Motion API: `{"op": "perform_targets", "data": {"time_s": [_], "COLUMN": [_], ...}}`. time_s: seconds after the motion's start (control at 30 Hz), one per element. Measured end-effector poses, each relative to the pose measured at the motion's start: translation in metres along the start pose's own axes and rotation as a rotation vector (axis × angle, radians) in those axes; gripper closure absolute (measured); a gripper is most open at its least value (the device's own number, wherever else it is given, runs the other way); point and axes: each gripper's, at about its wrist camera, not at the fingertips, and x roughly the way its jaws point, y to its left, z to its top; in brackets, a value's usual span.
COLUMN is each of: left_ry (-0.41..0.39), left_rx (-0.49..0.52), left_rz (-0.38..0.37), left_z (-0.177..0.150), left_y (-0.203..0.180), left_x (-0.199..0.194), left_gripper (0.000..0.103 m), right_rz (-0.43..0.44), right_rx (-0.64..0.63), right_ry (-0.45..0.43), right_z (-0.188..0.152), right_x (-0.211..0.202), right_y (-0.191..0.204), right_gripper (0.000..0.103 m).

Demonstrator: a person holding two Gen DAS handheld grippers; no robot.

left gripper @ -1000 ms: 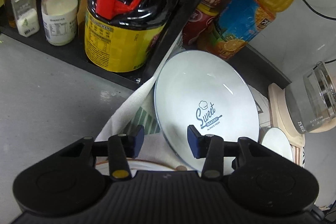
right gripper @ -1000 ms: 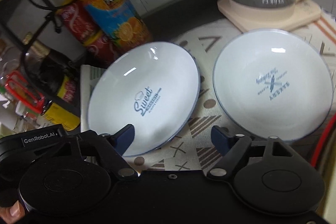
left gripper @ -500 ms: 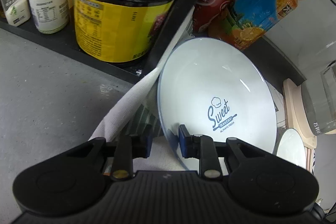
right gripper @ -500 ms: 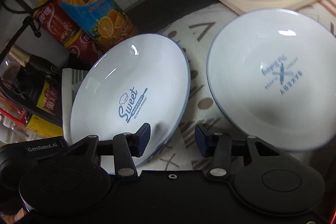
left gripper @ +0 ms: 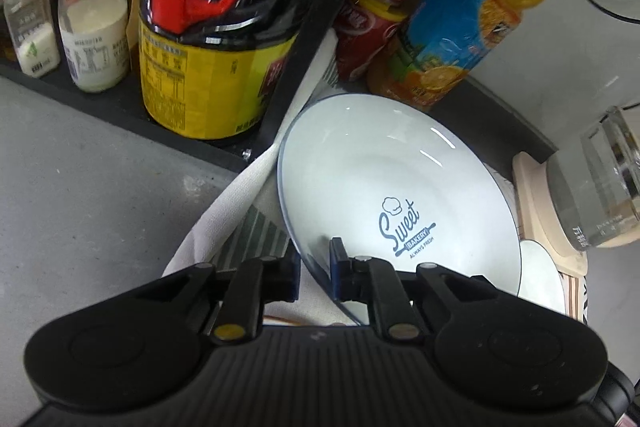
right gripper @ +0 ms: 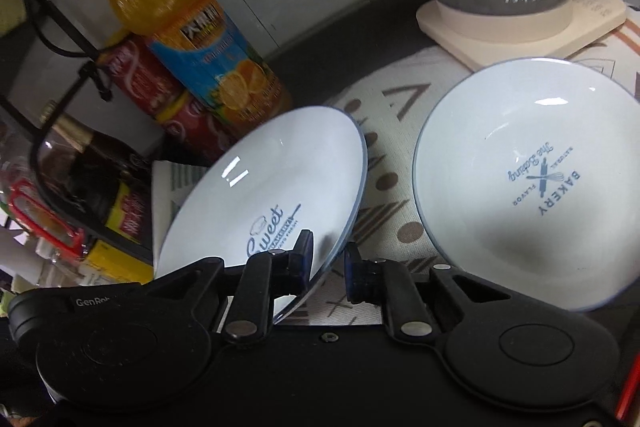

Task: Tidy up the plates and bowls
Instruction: 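Close both grippers on the rim of the 'Sweet' plate, then carry the 'Sweet' plate with both grippers onto the large flower-motif plate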

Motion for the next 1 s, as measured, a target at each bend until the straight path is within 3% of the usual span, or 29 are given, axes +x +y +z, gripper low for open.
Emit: {"op": "perform_targets", "data": {"time_s": [0.47, 1.0], "left_ry": [-0.051, -0.076], "left_rx": [-0.032, -0.088], "left_rz": [-0.008, 0.001], "left_z": [-0.027, -0.089], "left_y": [0.011, 0.031], "left_x": [-0.053, -0.111], "left_gripper": [0.091, 0.091], "right_rz": [0.037, 0.061], "right_rx": [-0.047, -0.11], "right_ry": [-0.023, 0.01], "right_z": [-0.013, -0.057], "right_x": [-0.047, -0.101], "right_y": [0.007, 0.002], "right_gripper": [0.087, 0.086]}}
